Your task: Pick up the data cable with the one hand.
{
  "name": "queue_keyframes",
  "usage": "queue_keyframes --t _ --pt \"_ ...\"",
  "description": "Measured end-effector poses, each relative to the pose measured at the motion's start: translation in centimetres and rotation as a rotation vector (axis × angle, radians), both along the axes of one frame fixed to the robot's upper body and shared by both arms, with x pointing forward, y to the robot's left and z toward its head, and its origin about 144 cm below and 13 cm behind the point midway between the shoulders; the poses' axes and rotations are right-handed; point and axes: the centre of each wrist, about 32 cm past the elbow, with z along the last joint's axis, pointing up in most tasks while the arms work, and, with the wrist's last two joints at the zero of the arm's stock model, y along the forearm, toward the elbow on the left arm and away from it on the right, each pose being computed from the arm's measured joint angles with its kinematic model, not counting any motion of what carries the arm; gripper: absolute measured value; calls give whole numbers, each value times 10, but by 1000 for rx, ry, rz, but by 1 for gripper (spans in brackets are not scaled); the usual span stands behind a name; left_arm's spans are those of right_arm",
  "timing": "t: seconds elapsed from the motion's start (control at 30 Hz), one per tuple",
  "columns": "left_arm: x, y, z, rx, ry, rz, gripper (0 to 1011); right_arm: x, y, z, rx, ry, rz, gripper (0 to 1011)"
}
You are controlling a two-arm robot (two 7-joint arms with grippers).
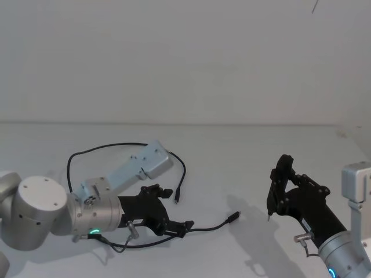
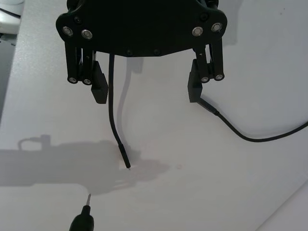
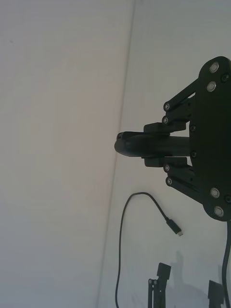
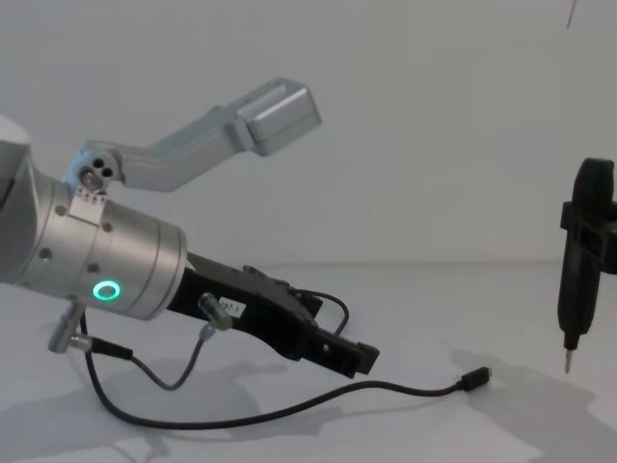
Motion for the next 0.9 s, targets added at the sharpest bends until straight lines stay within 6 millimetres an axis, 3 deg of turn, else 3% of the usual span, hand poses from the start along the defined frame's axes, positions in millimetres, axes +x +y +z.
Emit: queue_keyframes --t 0.9 --pt "8 -19 -3 68 58 0 1001 0 0 0 0 0 0 279"
